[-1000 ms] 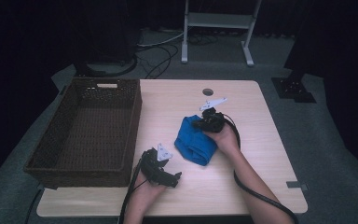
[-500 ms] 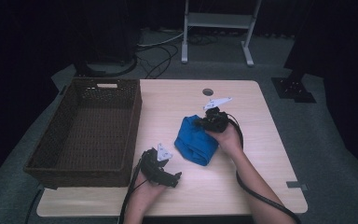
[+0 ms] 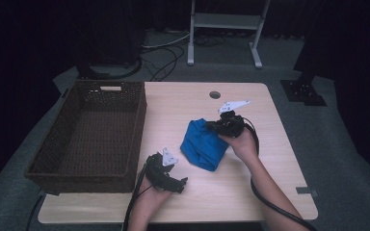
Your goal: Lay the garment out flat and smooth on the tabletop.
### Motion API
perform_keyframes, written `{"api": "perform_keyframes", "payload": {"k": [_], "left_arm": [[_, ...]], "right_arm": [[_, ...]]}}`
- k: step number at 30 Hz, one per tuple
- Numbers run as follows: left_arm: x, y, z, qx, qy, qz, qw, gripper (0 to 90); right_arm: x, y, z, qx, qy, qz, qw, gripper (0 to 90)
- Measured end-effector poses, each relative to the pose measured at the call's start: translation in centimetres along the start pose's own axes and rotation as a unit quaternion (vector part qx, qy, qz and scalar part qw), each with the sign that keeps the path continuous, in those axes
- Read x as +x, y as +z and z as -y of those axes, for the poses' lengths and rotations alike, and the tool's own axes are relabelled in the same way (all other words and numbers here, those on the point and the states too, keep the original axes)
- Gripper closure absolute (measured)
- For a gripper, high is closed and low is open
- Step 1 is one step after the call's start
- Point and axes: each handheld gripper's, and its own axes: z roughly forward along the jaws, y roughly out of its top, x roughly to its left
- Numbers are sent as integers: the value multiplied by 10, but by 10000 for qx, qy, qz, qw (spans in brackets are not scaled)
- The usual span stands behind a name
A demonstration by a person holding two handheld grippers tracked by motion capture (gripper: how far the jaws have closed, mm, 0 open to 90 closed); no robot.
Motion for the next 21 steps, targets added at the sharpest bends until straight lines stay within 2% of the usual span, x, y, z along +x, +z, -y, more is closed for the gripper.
{"api": "perform_keyframes", "payload": {"k": [21], "left_arm": [[0, 0, 0, 2, -6, -6, 10000, 0]], "right_arm": [[3, -25, 8, -58, -52, 100, 9999, 866]]}}
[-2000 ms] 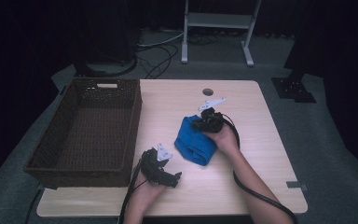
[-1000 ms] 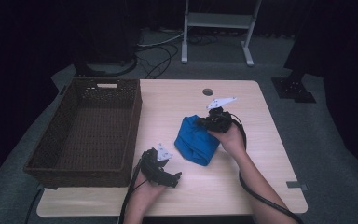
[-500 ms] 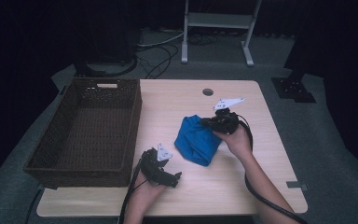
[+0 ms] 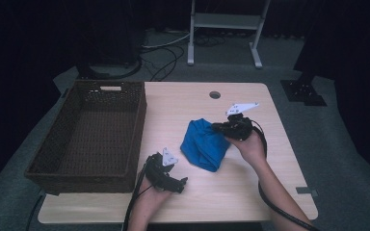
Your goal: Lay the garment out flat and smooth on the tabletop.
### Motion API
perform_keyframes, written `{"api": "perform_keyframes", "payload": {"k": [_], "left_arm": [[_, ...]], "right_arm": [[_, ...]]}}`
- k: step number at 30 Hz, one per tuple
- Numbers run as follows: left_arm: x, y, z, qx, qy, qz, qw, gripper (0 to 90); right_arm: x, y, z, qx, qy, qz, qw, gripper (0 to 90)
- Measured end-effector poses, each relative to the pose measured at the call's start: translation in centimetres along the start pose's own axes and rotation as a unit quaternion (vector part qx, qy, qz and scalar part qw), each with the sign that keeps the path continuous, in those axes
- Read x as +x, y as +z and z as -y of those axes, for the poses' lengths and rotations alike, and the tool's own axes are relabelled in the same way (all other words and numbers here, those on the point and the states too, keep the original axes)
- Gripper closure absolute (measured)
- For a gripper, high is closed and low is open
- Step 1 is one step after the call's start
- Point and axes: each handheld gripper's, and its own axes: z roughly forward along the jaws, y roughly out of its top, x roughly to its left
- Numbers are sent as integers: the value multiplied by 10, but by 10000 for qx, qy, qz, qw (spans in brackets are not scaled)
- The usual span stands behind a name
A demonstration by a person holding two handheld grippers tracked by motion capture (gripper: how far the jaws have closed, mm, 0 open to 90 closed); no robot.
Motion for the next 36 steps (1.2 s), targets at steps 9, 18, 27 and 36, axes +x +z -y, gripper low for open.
{"api": "perform_keyframes", "payload": {"k": [9, 18, 27, 36], "left_arm": [[0, 0, 0, -4, -1, -5, 10000, 0], [0, 0, 0, -6, -2, -4, 10000, 0], [0, 0, 0, -8, 5, -9, 10000, 0], [0, 0, 0, -10, -7, -2, 10000, 0]], "right_arm": [[2, -15, 3, -55, -20, 61, 10000, 866], [1, -29, 11, -122, 37, 118, 9999, 866], [-3, -34, 23, -128, 143, 119, 9997, 866], [-6, -40, 36, -83, 240, 168, 9995, 866]]}}
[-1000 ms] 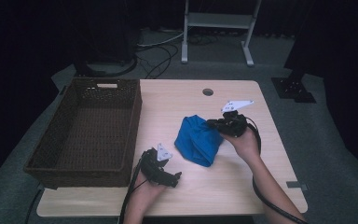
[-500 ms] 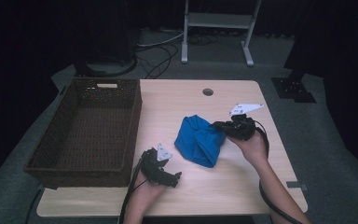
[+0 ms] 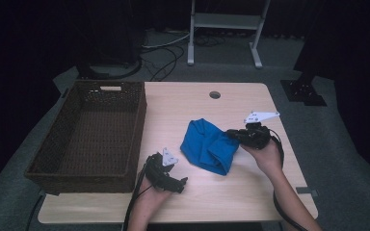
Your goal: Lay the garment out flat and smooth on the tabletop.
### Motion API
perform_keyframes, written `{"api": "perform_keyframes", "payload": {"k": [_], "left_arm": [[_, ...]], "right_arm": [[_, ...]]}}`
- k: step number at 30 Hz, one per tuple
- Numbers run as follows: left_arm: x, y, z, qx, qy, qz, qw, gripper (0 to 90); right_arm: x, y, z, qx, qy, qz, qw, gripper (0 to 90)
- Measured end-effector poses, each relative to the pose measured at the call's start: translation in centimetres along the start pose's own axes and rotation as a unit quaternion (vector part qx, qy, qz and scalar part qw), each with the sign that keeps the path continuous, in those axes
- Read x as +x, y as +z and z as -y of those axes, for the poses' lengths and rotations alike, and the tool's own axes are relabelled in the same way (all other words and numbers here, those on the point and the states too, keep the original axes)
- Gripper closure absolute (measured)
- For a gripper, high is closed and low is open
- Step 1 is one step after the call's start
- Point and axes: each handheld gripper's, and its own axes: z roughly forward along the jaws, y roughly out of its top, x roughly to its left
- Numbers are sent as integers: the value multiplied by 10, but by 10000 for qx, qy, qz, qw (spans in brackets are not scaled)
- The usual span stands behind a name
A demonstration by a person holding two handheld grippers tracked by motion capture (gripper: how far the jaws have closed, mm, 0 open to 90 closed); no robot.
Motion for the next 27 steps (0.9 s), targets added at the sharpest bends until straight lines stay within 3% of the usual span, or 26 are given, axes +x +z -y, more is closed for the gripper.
{"api": "perform_keyframes", "payload": {"k": [27], "left_arm": [[0, 0, 0, 2, -6, -13, 10000, 0]], "right_arm": [[-8, -19, 33, 61, 222, 92, 9997, 865]]}}
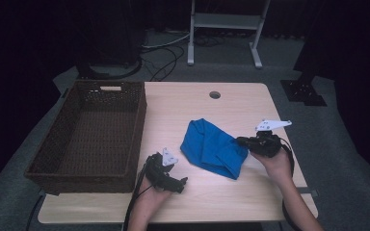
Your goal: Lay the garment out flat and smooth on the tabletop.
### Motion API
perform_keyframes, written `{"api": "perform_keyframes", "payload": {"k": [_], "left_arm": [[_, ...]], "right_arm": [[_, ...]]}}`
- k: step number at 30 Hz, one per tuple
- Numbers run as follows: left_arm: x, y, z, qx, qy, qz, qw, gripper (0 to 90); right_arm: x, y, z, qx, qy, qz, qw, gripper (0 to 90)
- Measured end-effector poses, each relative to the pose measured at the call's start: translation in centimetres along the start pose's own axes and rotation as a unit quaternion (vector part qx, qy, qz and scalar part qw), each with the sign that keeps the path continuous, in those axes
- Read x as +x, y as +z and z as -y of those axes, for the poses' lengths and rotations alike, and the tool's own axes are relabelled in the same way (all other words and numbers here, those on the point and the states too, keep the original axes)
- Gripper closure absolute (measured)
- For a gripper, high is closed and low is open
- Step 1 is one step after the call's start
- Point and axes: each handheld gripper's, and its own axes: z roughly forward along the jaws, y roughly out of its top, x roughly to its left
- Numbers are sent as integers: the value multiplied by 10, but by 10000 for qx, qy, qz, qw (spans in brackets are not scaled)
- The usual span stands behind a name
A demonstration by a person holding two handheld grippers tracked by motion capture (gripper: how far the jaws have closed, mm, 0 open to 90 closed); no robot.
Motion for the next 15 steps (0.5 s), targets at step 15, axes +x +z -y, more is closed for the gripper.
{"api": "perform_keyframes", "payload": {"k": [15], "left_arm": [[0, 0, 0, 1, 2, 0, 10000, 0]], "right_arm": [[-7, -19, 15, 11, 121, 134, 9998, 863]]}}
